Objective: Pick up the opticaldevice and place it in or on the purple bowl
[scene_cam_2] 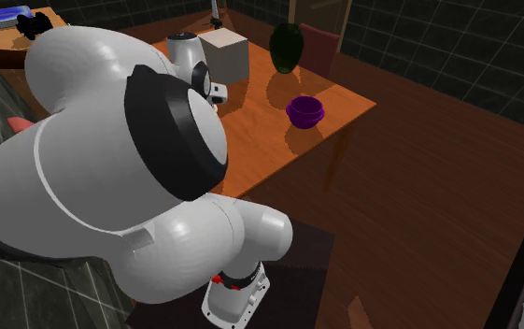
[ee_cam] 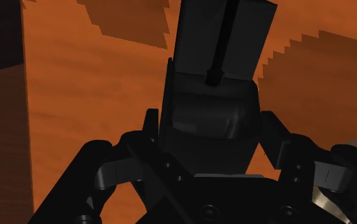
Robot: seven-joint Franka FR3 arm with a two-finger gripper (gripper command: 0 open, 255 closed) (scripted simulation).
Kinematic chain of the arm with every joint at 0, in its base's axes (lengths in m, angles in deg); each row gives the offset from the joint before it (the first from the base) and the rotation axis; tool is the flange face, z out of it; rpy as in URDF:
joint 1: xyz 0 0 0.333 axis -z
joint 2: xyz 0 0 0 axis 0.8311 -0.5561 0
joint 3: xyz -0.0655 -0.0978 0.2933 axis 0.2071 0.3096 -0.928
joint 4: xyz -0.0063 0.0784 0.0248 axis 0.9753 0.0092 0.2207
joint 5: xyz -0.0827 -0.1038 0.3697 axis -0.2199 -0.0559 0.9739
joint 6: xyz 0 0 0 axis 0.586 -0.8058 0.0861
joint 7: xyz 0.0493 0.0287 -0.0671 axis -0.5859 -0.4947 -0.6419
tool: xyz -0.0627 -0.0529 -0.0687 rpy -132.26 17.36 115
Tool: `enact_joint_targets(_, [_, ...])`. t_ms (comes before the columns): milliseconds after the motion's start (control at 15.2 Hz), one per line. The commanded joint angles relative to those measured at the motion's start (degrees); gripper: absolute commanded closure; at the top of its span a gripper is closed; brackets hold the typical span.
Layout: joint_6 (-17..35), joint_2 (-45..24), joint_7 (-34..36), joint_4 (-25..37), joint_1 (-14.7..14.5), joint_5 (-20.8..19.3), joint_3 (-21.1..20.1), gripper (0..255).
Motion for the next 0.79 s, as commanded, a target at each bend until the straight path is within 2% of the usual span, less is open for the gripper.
enact_joint_targets(0, [-1.86, 0.76, -0.03, 1.09, 0.02, -0.32, 0.6, 255])
enact_joint_targets(726, [-11.26, 3.73, 0.12, 7.52, 0.28, -2.05, 3.47, 255])
